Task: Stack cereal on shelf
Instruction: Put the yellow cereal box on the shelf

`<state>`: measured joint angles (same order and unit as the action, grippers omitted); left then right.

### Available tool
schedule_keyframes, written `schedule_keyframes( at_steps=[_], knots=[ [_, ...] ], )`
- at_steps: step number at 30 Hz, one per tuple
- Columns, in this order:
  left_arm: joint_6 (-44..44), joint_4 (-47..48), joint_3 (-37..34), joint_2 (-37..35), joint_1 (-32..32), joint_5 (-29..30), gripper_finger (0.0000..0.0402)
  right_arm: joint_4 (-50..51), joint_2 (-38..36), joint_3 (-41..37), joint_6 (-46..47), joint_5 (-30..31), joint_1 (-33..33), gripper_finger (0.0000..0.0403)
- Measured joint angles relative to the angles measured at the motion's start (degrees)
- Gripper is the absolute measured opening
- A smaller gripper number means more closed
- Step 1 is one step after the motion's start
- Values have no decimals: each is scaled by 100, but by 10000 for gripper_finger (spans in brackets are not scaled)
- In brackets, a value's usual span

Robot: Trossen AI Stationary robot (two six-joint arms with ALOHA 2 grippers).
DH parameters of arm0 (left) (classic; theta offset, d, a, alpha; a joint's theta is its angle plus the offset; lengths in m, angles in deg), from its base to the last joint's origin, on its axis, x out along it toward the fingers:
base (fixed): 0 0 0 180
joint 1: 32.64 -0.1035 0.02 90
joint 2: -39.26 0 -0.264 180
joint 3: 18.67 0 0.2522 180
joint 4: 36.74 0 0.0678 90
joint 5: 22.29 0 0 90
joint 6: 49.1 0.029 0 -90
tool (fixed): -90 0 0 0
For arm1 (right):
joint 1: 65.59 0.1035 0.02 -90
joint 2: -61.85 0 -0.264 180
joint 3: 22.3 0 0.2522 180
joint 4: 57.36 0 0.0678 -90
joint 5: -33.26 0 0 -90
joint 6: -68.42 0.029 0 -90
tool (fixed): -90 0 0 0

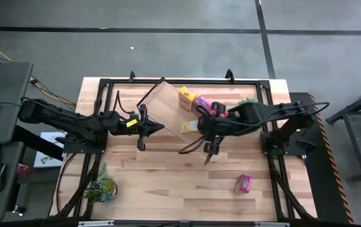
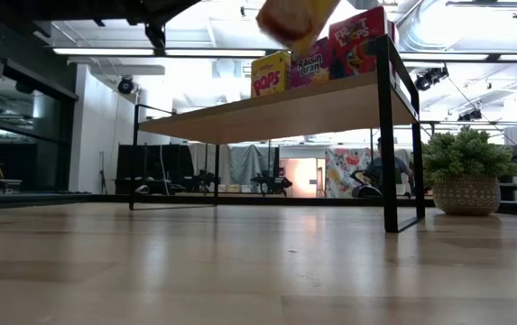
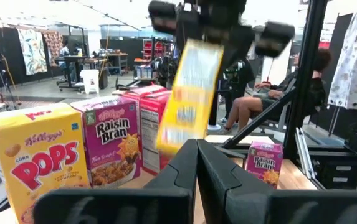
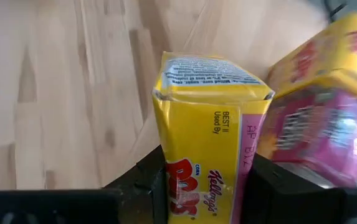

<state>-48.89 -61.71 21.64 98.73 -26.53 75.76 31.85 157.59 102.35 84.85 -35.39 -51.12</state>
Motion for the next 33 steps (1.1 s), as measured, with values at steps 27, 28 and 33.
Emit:
schedule_keyframes(
  at_steps=[27,28,33],
  knots=[
    [0,-3,0,0,0,4,0,-115,488,4,70,-810,-783,127],
    [0,1,0,0,0,4,0,-121,488,4,140,-810,-810,129],
    [0,38,0,0,0,4,0,-228,488,1,154,-806,-863,156]
  ],
)
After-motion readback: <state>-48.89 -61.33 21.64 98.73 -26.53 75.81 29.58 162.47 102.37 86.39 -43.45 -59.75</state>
